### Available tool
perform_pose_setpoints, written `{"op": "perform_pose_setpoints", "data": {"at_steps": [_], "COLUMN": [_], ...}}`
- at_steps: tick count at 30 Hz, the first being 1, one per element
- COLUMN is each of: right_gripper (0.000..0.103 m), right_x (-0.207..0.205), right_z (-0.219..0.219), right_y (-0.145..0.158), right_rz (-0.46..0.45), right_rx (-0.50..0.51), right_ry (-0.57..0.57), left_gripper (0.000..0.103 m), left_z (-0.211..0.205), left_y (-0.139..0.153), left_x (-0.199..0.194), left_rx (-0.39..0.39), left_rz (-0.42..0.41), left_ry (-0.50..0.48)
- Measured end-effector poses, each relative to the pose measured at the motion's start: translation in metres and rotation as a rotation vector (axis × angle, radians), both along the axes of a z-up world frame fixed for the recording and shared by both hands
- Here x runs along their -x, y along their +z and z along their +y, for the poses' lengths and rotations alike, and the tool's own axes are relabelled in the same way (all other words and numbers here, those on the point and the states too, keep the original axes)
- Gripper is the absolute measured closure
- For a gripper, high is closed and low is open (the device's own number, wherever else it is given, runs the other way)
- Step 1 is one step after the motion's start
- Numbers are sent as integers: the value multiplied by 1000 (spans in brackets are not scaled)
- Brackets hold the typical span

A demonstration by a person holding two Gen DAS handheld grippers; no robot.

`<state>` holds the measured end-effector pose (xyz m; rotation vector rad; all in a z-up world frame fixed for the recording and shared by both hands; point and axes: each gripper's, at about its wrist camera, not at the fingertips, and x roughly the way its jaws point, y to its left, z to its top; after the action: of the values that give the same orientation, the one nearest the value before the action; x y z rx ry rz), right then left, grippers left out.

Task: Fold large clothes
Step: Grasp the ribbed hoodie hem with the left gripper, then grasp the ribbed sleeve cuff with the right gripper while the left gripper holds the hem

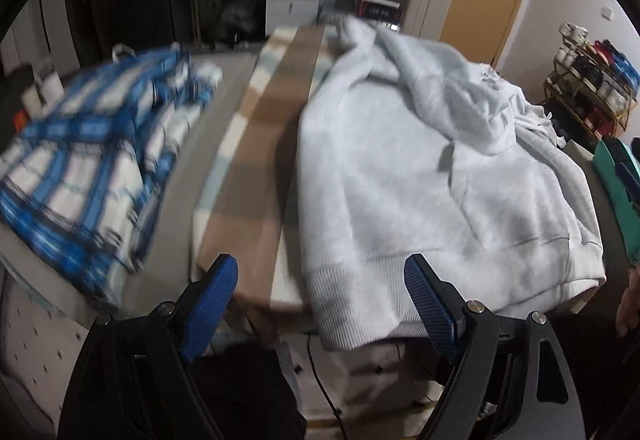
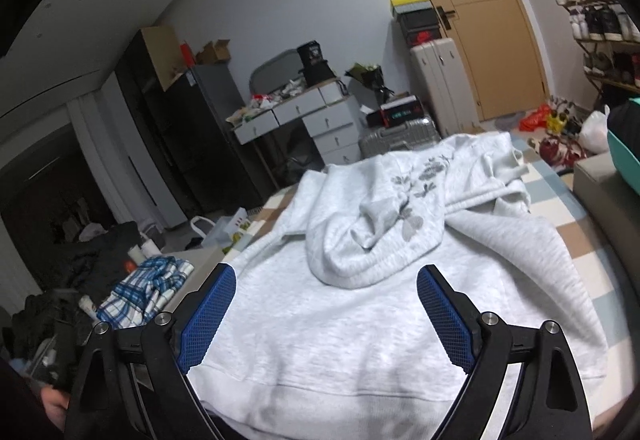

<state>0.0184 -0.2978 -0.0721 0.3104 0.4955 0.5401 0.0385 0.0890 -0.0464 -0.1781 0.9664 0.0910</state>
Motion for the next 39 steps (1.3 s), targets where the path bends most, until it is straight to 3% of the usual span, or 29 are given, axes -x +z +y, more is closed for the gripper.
{"op": "perform_pose_setpoints", "data": {"at_steps": [5,8,11,12,13,14,16,17,20,23,27,29,32,34,35,36,39], "right_gripper": [8,8,8,8,8,8,8,8,8,8,8,8,8,8,8,8,8], "right_x": [3,3,5,5,6,6,6,5,5,4,5,4,2,1,0,-1,-4], "right_z": [3,4,5,5,5,5,6,6,6,6,5,3,0,-3,-4,-5,-7], "right_y": [1,0,0,0,1,1,1,0,0,0,0,0,-2,-3,-3,-4,-5], "right_rz": [-6,-1,3,1,-1,-2,3,8,10,17,15,20,33,40,42,47,62], "right_rx": [7,8,7,5,5,4,-3,-7,-10,-13,-20,-28,-41,-51,-55,-62,-75], "right_ry": [11,21,27,29,32,33,45,52,56,59,52,46,43,43,43,45,48], "left_gripper": [21,21,24,35,36,57,70,88,93,95,94,94,90,82,73,65,58], "left_z": [-12,-10,-9,-8,-10,-15,-21,-21,-17,-24,-33,-27,-13,-6,-3,-1,8], "left_y": [-21,-21,-34,-41,-40,-39,-40,-41,-42,-35,-32,-31,-25,-23,-24,-26,-36], "left_x": [-26,-40,-61,-63,-64,-66,-60,-58,-52,-48,-46,-43,-35,-27,-25,-23,-22], "left_rx": [60,65,99,119,106,90,44,22,5,-67,-266,-297,-230,-173,-138,-88,117], "left_rz": [99,62,139,149,146,146,148,151,163,172,174,172,160,153,162,172,204], "left_ry": [-59,-37,-44,-50,-53,-77,-87,-80,-95,-131,-170,-165,-129,-97,-86,-80,-84]}}
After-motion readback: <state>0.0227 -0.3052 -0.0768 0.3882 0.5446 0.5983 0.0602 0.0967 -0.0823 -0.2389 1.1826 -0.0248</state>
